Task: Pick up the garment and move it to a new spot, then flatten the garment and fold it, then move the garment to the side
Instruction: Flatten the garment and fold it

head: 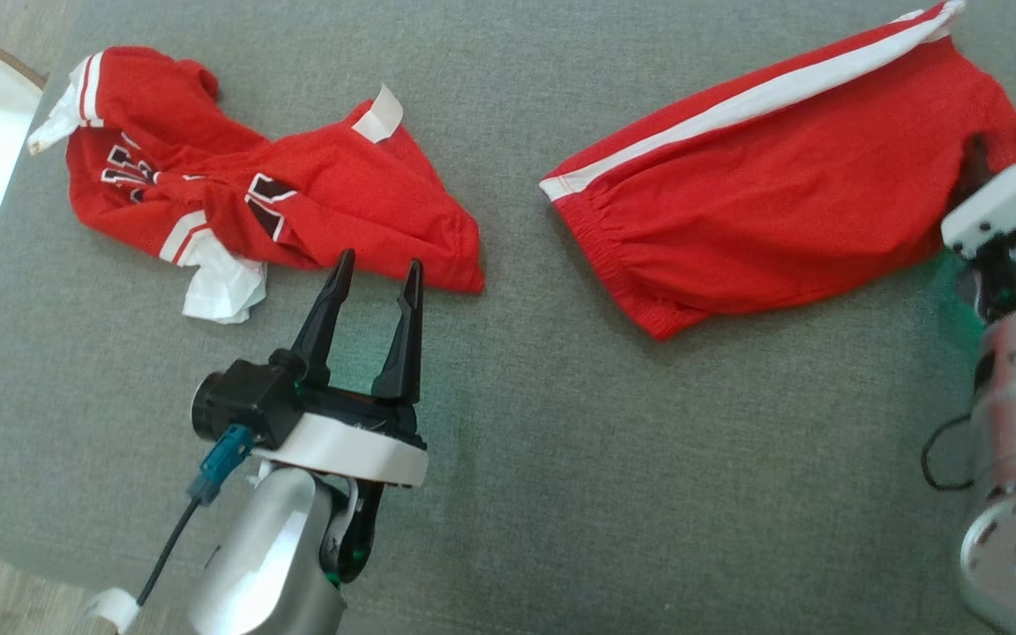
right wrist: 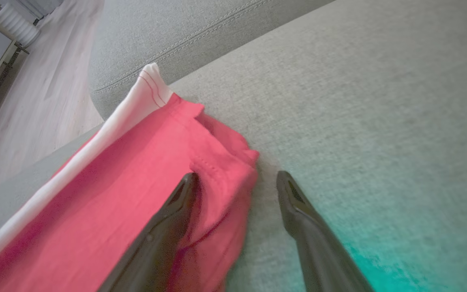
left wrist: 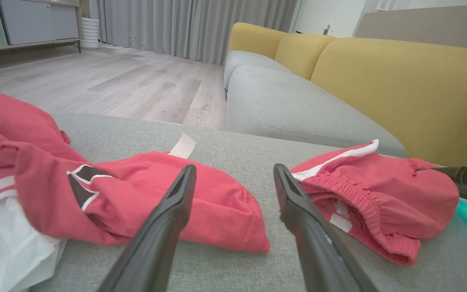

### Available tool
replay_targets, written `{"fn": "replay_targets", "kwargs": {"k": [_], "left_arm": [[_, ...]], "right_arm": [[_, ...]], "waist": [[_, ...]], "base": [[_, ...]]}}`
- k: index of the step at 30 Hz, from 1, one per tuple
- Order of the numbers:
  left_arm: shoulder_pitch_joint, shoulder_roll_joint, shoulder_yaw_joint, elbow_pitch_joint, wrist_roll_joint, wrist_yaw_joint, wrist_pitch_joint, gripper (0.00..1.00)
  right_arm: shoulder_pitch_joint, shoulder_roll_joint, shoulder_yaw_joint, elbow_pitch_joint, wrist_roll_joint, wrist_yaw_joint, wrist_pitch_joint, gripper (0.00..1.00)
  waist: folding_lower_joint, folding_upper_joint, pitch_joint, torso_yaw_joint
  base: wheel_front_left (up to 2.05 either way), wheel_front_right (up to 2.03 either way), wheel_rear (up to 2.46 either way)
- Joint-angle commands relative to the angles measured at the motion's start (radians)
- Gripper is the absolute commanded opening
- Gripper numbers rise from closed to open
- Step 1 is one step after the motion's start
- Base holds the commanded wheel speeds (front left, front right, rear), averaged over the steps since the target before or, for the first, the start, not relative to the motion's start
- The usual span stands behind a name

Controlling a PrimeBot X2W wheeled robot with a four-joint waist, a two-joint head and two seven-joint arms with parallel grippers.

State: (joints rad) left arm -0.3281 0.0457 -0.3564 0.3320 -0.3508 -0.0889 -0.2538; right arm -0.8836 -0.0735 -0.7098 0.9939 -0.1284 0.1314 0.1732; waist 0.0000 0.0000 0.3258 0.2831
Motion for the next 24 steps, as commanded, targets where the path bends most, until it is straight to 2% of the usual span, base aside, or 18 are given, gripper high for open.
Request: {"fn": "replay_targets", "kwargs": {"k": [1, 11, 12, 13, 14, 24], "left_arm": [[-0.036, 0.006, 0.025, -0.034, 0.003, -0.002, -0.008, 1.0], [-0.052, 0.005, 0.003, -0.046, -0.022, 0.011, -0.008, 1.0], [-0.054, 0.005, 0.001, -0.046, -0.023, 0.012, -0.008, 1.0], [-0.056, 0.005, -0.001, -0.045, -0.025, 0.012, -0.008, 1.0], [-0.058, 0.005, -0.002, -0.044, -0.025, 0.013, -0.008, 1.0], [-0.044, 0.005, 0.024, -0.044, -0.015, 0.016, -0.008, 1.0]], "right_arm": [[-0.053, 0.011, 0.006, 0.003, -0.022, -0.001, 0.017, 1.0], [-0.112, 0.019, -0.047, 0.086, -0.116, -0.001, 0.032, 1.0], [-0.116, 0.02, -0.05, 0.091, -0.121, -0.001, 0.03, 0.97], [-0.123, 0.02, -0.05, 0.099, -0.122, -0.001, 0.025, 0.25], [-0.128, 0.02, -0.049, 0.105, -0.123, -0.001, 0.016, 0.0], [-0.15, 0.016, 0.01, 0.16, -0.051, -0.001, -0.142, 0.0]], "waist": [[0.0, 0.0, 0.006, 0.005], [0.0, 0.0, 0.031, 0.013], [0.0, 0.0, 0.033, 0.013], [0.0, 0.0, 0.034, 0.014], [0.0, 0.0, 0.035, 0.013], [0.0, 0.0, -0.016, -0.05]], "base": [[0.0, 0.0, 0.0], [0.0, 0.0, 0.0], [0.0, 0.0, 0.0], [0.0, 0.0, 0.0], [0.0, 0.0, 0.0], [0.0, 0.0, 0.0]]}}
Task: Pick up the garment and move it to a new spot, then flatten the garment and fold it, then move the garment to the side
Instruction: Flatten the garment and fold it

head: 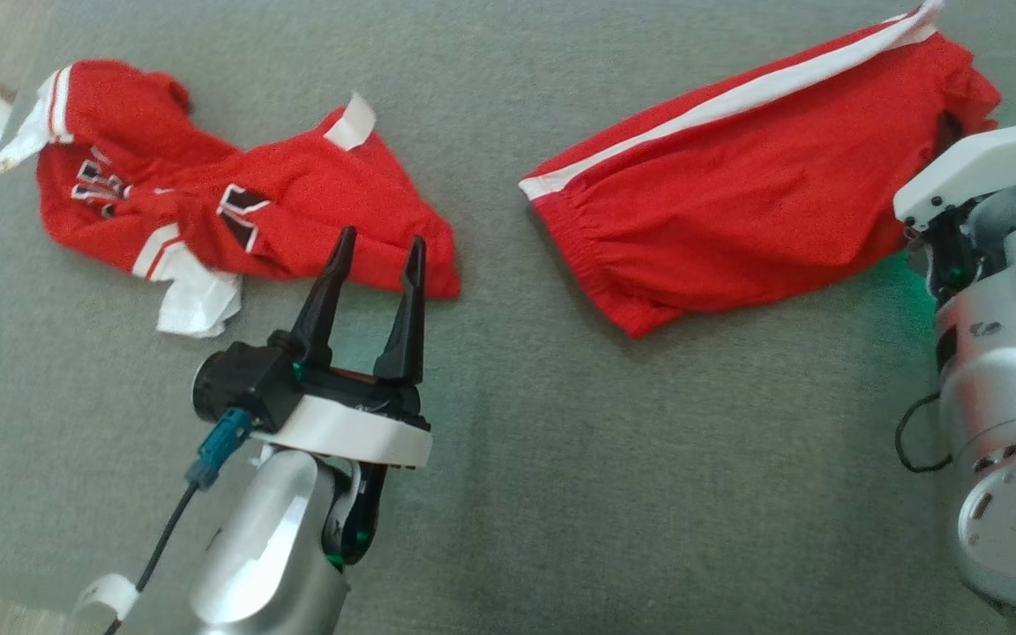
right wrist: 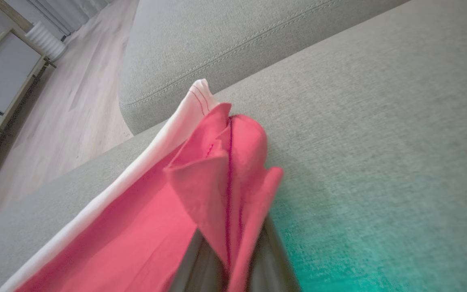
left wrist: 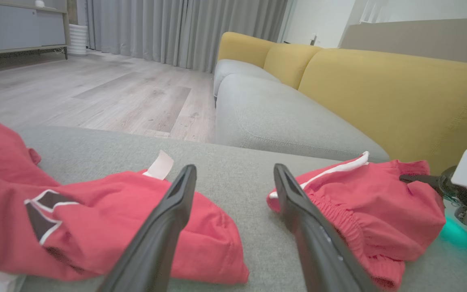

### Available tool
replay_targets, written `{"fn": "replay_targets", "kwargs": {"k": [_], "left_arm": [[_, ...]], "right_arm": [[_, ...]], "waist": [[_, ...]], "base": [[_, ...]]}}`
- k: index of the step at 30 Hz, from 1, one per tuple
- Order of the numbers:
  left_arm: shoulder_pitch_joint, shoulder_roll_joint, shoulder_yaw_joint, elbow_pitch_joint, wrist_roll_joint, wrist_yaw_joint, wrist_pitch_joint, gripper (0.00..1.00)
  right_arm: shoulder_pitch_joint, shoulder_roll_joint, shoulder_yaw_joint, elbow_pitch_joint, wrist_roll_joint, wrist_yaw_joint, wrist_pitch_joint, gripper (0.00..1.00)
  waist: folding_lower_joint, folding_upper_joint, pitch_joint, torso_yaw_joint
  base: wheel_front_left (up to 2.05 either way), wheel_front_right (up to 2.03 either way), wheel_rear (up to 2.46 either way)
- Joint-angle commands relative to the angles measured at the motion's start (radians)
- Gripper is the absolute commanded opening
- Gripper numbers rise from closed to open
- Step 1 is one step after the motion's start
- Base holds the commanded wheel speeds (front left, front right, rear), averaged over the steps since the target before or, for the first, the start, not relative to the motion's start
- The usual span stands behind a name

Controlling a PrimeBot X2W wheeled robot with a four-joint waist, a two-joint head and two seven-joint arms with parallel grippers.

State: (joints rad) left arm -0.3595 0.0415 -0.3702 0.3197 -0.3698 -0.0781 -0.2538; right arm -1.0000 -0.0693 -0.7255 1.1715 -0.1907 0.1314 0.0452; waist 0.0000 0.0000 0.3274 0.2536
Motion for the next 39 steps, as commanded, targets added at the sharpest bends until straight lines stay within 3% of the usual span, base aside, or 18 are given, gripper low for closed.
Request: {"fn": "replay_targets", "kwargs": {"k": [1, 10, 21, 28, 39], "left_arm": [[-0.01, 0.009, 0.041, -0.034, 0.006, 0.005, -0.008, 1.0], [0.017, 0.009, 0.067, -0.052, 0.025, -0.001, -0.008, 1.0], [0.061, 0.009, 0.084, -0.055, 0.041, -0.004, -0.008, 1.0], [0.083, 0.009, 0.089, -0.055, 0.05, -0.01, -0.008, 1.0], [0.085, 0.009, 0.088, -0.055, 0.055, -0.013, -0.008, 1.0]], "right_arm": [[-0.031, 0.011, 0.037, -0.011, 0.026, -0.001, -0.024, 0.0], [0.038, 0.0, 0.143, -0.016, 0.195, -0.001, -0.099, 0.0], [0.255, 0.001, 0.307, -0.173, 0.31, -0.001, -0.115, 0.0], [0.418, 0.003, 0.26, -0.331, 0.375, -0.001, -0.082, 0.0], [0.455, 0.018, 0.233, -0.444, 0.385, -0.001, -0.049, 0.0]], "waist": [[0.0, 0.0, -0.026, -0.031], [0.0, 0.0, -0.097, -0.129], [0.0, 0.0, -0.171, -0.195], [0.0, 0.0, -0.194, -0.205], [0.0, 0.0, -0.18, -0.2]], "base": [[0.0, 0.0, 0.0], [0.0, 0.0, 0.0], [0.0, 0.0, 0.0], [0.0, 0.0, 0.0], [0.0, 0.0, 0.0]]}}
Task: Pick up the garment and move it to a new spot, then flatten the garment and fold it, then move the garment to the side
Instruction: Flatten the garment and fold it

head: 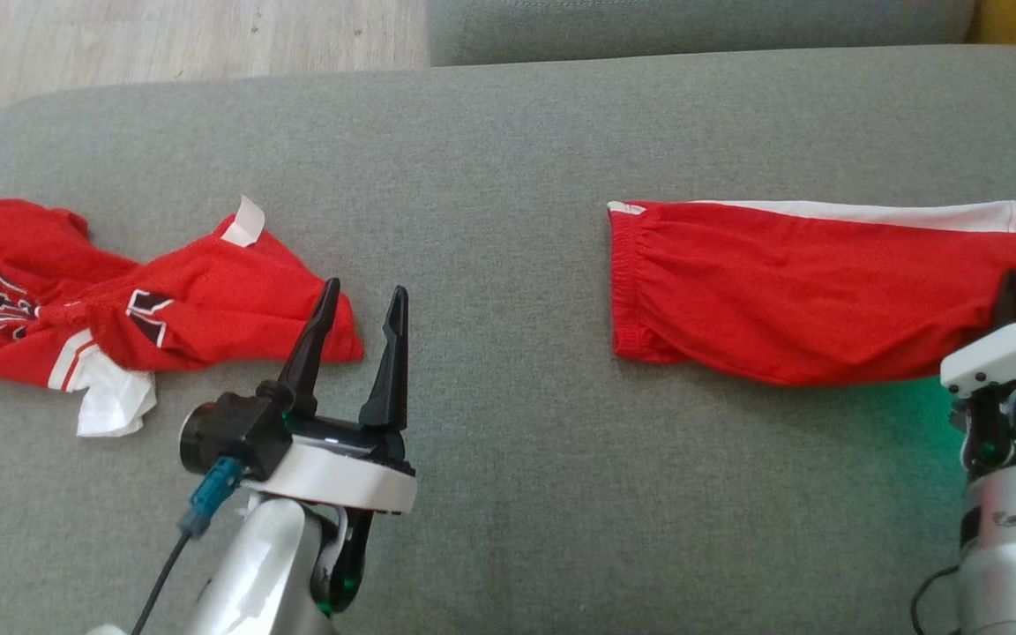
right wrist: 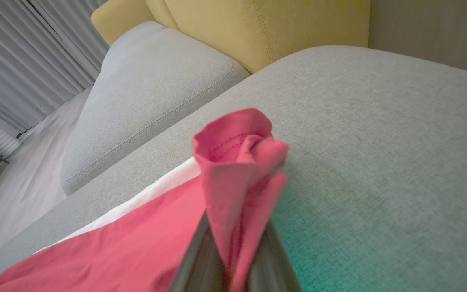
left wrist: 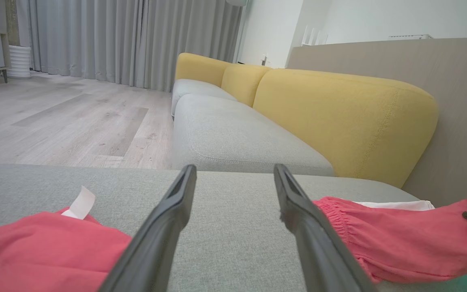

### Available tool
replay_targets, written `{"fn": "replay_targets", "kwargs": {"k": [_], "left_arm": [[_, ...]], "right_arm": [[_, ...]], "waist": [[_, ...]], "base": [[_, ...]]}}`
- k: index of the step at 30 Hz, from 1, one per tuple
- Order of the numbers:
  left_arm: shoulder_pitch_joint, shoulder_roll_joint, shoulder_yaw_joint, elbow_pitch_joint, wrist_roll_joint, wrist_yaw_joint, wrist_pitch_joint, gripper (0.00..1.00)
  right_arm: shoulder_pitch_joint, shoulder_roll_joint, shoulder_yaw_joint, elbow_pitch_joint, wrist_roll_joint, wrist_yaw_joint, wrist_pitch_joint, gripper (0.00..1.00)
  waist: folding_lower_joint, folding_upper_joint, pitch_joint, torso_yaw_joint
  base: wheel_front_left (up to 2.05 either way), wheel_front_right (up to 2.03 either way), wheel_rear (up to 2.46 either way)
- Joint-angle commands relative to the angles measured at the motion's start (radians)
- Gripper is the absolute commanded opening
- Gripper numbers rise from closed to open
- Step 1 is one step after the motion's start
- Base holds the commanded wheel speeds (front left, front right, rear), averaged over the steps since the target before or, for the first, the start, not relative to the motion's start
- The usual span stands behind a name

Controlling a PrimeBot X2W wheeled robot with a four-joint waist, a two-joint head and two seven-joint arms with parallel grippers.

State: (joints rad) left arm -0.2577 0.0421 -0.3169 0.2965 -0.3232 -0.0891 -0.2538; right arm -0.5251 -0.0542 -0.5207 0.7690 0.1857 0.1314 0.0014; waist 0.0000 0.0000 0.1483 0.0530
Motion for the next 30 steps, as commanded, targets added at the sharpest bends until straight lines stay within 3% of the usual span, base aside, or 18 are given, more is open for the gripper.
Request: {"fn": "replay_targets", "kwargs": {"k": [1, 17, 30], "left_arm": [[-0.018, 0.008, 0.034, -0.03, 0.008, -0.002, -0.008, 1.0], [-0.012, 0.008, 0.043, -0.007, 0.017, -0.006, -0.008, 1.0], [0.002, 0.009, 0.037, 0.001, 0.017, -0.005, -0.008, 1.0]], "right_arm": [[-0.021, 0.003, 0.04, -0.046, 0.013, -0.001, -0.01, 0.0], [-0.014, 0.004, 0.495, -0.096, 0.285, -0.001, -0.105, 0.0], [-0.033, 0.003, 0.729, -0.059, 0.351, -0.001, -0.115, 0.0]], "waist": [[0.0, 0.0, -0.002, 0.002], [0.0, 0.0, -0.051, 0.042], [0.0, 0.0, -0.059, 0.098]], "base": [[0.0, 0.0, 0.0], [0.0, 0.0, 0.0], [0.0, 0.0, 0.0]]}}
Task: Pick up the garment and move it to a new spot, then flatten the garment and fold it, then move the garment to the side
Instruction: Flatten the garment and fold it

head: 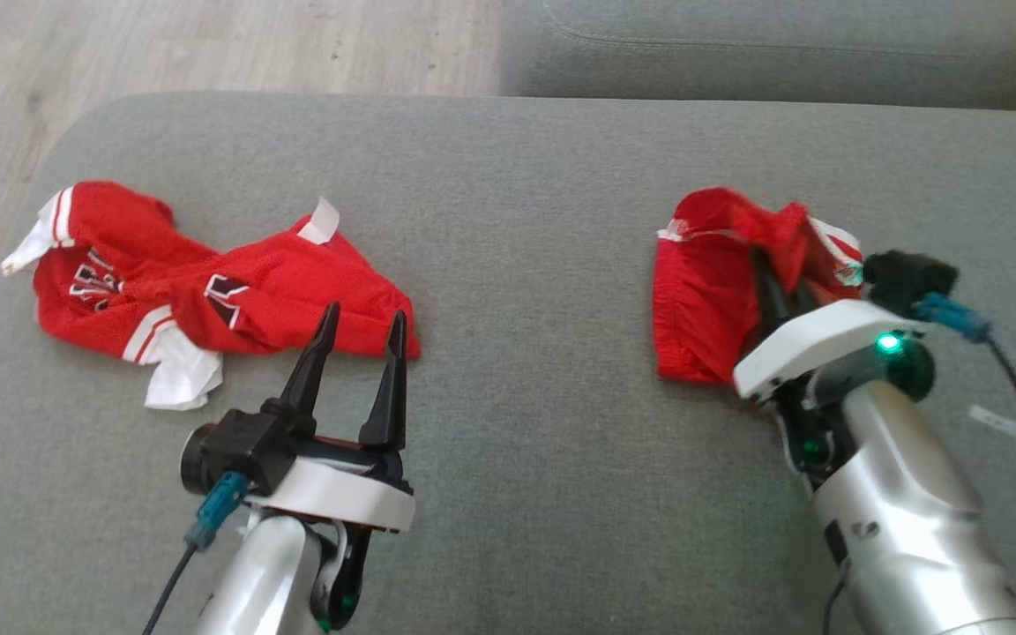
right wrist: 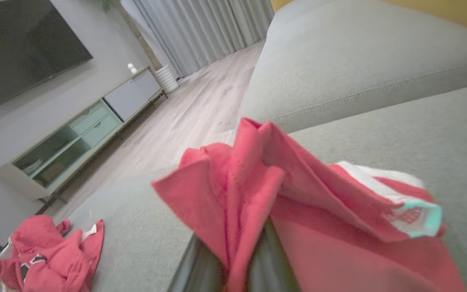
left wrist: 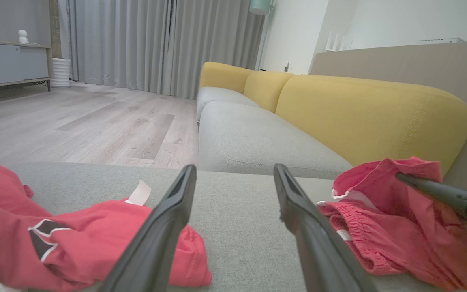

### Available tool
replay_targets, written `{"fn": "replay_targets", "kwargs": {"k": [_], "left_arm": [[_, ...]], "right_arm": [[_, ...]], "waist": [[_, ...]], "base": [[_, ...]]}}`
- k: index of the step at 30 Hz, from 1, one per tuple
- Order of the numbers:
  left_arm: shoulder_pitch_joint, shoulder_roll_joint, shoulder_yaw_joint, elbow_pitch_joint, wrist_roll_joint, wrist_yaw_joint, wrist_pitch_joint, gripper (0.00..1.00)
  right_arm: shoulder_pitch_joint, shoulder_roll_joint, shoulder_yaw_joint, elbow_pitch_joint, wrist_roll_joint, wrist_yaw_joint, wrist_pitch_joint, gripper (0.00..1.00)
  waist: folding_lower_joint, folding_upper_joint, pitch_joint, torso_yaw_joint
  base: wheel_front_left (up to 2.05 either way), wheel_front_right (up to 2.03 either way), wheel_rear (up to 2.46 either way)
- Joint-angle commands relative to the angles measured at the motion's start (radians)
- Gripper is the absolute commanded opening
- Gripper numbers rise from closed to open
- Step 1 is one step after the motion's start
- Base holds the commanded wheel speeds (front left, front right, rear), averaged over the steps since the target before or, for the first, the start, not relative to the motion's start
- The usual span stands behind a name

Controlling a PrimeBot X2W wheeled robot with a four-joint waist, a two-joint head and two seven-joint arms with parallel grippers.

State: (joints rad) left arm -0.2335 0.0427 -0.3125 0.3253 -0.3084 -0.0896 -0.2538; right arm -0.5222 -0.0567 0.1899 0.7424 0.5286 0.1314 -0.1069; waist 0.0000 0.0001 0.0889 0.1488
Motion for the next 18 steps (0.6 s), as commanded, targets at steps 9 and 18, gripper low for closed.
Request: {"fn": "replay_targets", "kwargs": {"k": [9, 18], "left_arm": [[-0.018, 0.009, 0.027, -0.024, 0.001, -0.003, -0.008, 1.0], [-0.02, 0.009, 0.026, -0.023, -0.005, 0.004, -0.008, 1.0]], "right_arm": [[-0.041, 0.005, 0.179, 0.049, 0.051, -0.001, -0.018, 0.0], [-0.033, 0.005, 0.335, 0.159, 0.056, -0.001, -0.012, 1.0]], "waist": [[0.0, -0.0001, 0.001, 0.022], [0.0, -0.0001, 0.003, 0.003]], "base": [[0.0, 0.0, 0.0], [0.0, 0.0, 0.0]]}}
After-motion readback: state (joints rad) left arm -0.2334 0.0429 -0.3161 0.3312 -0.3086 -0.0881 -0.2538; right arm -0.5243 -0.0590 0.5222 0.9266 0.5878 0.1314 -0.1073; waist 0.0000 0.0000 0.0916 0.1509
